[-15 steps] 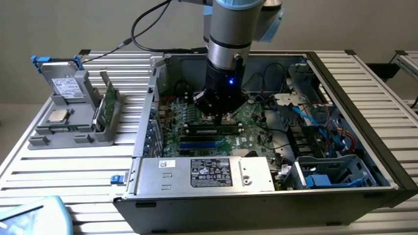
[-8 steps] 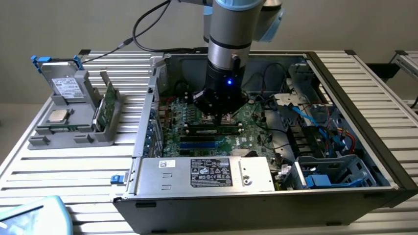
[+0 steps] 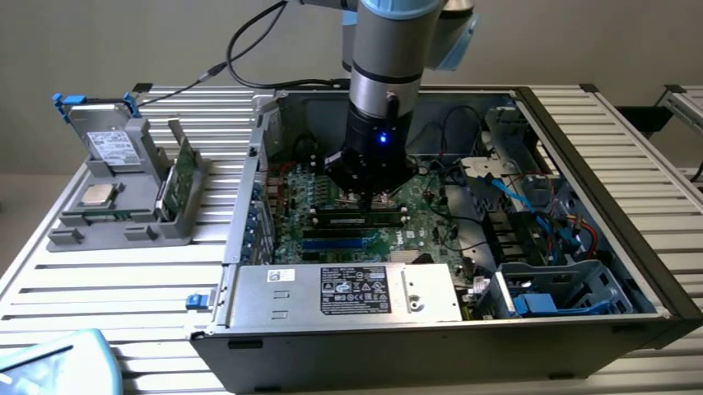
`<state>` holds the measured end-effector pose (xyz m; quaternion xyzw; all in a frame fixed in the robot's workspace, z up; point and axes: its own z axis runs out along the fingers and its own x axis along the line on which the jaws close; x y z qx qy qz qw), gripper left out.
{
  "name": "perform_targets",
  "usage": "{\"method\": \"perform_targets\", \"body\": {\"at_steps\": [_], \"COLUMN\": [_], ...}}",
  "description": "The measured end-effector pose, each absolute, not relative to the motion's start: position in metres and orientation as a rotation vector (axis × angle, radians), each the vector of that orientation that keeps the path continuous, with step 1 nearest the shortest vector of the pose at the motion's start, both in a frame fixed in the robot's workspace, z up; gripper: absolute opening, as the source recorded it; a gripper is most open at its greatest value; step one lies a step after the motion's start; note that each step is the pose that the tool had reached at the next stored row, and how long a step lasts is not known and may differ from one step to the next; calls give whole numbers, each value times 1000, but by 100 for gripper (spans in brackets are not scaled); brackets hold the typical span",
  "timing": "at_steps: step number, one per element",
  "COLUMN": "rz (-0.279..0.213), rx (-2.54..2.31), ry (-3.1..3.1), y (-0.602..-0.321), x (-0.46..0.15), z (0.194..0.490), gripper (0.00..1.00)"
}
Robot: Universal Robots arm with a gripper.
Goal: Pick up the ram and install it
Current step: 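Press down the ram until it locks into place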
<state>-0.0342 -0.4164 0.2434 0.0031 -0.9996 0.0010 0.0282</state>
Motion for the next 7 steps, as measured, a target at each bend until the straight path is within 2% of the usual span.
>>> {"method": "perform_targets", "body": {"at_steps": [7], "rz": [3], "rx": [2], "ry": [-3085], "y": [-416], "x": [-35], "z": [243], "gripper": [11]}}
